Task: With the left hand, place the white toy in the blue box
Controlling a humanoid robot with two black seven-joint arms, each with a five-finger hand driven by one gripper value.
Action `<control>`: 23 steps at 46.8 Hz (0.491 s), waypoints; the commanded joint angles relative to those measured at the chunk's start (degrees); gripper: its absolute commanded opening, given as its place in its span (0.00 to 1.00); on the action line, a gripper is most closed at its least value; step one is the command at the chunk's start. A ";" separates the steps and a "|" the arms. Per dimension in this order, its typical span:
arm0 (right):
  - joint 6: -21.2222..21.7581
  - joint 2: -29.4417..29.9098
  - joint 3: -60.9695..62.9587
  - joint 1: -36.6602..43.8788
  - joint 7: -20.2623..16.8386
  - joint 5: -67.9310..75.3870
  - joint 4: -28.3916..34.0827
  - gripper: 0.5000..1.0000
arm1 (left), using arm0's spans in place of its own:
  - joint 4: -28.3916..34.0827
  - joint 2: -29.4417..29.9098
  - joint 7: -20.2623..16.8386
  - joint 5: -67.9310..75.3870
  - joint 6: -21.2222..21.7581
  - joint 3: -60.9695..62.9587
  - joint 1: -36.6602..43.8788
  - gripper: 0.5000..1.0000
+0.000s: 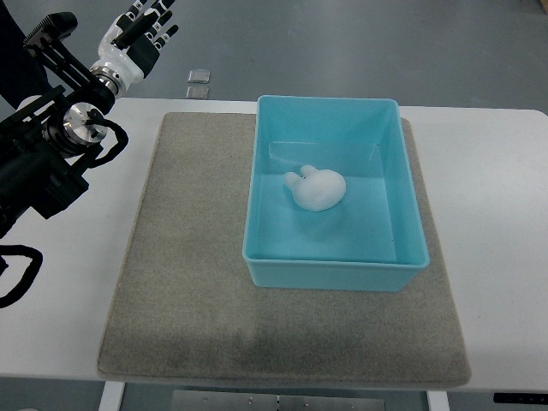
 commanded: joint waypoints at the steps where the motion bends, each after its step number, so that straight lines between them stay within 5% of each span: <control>1: -0.03 0.00 0.00 0.00 0.00 0.00 0.00 0.87 | -0.13 -0.11 -0.20 -0.04 -0.21 -3.00 0.49 0.98; 23: -0.03 0.00 0.00 0.00 0.00 0.00 0.00 0.87 | -0.04 -2.40 -1.08 0.75 0.58 -4.06 1.90 0.98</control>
